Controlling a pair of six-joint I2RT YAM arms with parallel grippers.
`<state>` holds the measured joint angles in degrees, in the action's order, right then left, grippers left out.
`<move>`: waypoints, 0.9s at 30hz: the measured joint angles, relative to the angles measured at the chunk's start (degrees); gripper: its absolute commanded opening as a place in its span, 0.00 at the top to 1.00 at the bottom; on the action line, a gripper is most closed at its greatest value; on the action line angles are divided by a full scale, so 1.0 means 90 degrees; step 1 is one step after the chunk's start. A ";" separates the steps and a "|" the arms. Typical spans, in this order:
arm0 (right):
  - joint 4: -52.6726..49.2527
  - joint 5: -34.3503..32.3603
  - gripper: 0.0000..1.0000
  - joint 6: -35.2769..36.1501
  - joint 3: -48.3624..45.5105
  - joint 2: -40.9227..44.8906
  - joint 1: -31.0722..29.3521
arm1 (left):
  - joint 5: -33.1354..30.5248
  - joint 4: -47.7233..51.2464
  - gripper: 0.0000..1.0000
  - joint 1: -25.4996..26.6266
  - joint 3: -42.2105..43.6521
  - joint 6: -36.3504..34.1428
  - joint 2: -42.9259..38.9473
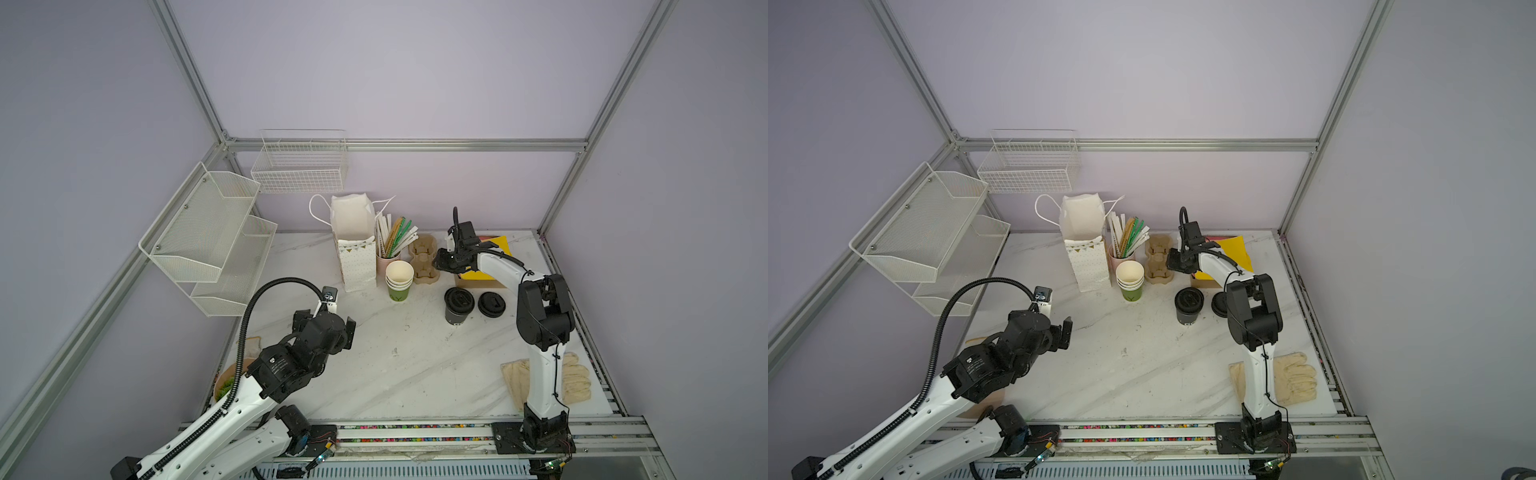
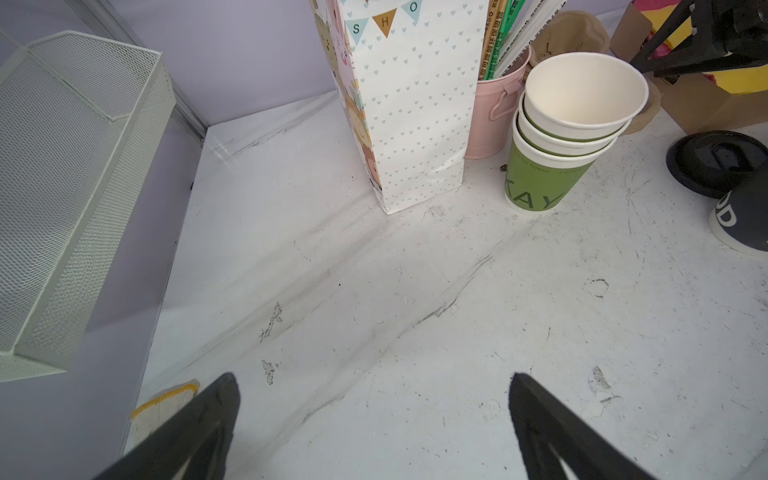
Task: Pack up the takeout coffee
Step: 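Move the right gripper to the cardboard cup carrier and grip its edge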
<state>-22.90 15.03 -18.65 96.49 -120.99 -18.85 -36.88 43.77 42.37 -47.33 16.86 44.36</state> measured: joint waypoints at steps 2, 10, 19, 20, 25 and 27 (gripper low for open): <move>0.0000 0.0024 0.61 -0.0005 -0.0005 0.0000 0.0000 | 0.0000 0.0000 0.00 0.0000 0.0000 0.0002 0.0000; 0.0005 0.0085 0.64 -0.0005 -0.0044 -0.0012 0.0000 | 0.0000 0.0000 0.00 0.0000 0.0000 0.0000 0.0000; 0.0007 0.0109 0.71 -0.0010 -0.0044 -0.0015 0.0000 | 0.0002 0.0000 0.00 0.0000 0.0000 -0.0002 0.0000; 0.0007 0.0112 0.71 -0.0010 -0.0044 -0.0015 0.0000 | 0.0002 0.0000 0.00 0.0000 0.0000 -0.0002 0.0000; 0.0010 0.0124 0.71 -0.0012 -0.0044 -0.0041 0.0000 | 0.0005 -0.0002 0.00 -0.0017 0.0000 -0.0002 0.0000; 0.0022 0.0129 0.71 -0.0012 -0.0044 -0.0087 0.0000 | 0.0005 -0.0002 0.00 -0.0027 0.0000 -0.0002 0.0000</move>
<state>-22.70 16.19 -18.76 96.09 -121.78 -18.85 -36.84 43.75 42.13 -47.33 16.84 44.36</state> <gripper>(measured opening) 0.294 0.997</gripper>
